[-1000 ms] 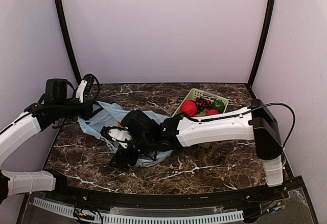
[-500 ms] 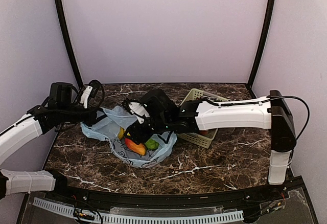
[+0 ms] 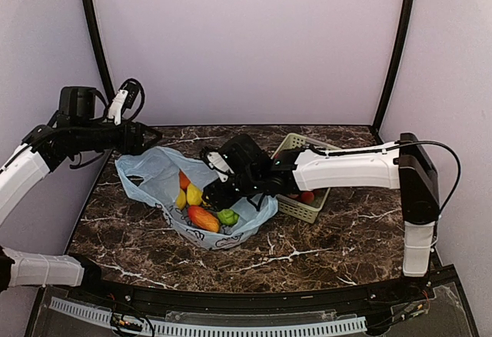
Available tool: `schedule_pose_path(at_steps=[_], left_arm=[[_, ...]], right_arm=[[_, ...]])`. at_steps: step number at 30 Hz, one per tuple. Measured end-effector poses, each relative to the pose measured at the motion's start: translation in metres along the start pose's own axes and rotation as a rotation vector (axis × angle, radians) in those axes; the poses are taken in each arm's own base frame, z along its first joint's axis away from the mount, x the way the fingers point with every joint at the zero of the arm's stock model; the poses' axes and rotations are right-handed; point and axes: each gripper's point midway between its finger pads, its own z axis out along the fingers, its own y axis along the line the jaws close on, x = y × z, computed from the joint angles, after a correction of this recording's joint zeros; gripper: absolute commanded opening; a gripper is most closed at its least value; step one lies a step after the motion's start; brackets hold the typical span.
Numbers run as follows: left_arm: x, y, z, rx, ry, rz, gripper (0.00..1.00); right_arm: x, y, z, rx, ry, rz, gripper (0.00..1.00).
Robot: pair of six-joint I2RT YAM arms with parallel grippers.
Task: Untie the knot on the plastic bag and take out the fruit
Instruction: Open the bag opening for the takeout bag.
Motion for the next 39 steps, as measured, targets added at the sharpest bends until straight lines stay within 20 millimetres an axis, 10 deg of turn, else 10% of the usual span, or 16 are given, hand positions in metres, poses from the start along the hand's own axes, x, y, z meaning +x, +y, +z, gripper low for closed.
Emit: schedule_pose_path(at_steps=[6,15,23,25,31,39], left_arm=[[-0.032,-0.009,0.023,0.073,0.012,0.064,0.79],[0.02,-0.02,0.097,0.261,0.272,0.077,0.83],[0.048,-0.041,0.113,0.354,0.383,0.116,0.84],[0.05,-0.044,0.114,0.362,0.396,0.125,0.76],[0.064,-0.051,0.117,0.384,0.447,0.14,0.04],[0.062,-0.043,0.12,0.317,0.446,0.144,0.01]], right_arm=[[0.005,-0.016,0.002,0.041,0.01,0.032,0.74],[0.012,-0.035,0.006,0.065,0.016,0.061,0.74],[0.013,-0.038,0.005,0.066,0.011,0.08,0.74],[0.012,-0.039,0.004,0.066,0.007,0.084,0.74],[0.011,-0.041,0.003,0.069,0.0,0.092,0.74],[0.009,-0.046,0.0,0.077,-0.009,0.1,0.75]])
